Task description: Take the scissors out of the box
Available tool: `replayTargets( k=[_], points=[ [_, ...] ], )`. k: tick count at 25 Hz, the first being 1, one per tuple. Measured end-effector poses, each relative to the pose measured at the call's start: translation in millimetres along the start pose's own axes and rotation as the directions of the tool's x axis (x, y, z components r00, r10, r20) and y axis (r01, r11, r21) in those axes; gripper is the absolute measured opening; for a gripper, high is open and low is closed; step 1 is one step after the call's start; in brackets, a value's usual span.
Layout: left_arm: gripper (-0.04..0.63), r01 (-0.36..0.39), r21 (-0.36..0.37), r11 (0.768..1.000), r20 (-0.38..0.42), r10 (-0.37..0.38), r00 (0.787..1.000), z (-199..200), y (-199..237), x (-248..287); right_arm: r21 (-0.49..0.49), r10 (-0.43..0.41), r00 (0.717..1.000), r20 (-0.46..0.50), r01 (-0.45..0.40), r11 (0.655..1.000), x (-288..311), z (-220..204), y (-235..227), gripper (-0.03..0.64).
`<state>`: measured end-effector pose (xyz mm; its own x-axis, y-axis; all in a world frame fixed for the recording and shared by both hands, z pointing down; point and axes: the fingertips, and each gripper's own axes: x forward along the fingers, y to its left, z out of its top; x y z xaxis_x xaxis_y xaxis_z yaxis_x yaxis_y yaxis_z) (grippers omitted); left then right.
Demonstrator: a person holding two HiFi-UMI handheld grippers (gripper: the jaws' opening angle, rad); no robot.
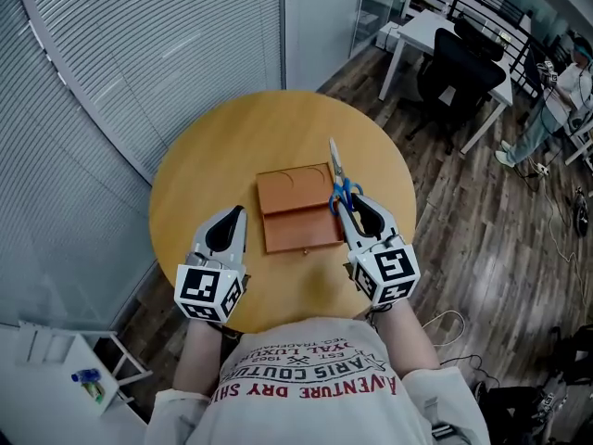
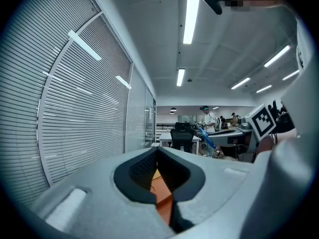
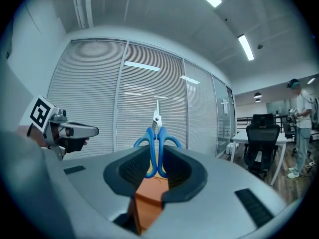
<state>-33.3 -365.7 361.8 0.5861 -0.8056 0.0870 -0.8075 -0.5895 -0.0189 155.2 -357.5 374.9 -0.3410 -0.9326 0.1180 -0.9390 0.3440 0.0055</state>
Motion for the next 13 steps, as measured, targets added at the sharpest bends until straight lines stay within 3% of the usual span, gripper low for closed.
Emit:
replayTargets(
  k=[13],
  points=[
    [0.009,0.0,-0.009,1.0,0.0,0.0,1.0,0,7,8,0.005,0.032,0.999,-0.021,-0.032,0.999,16,-5,7,0.091]
  ],
)
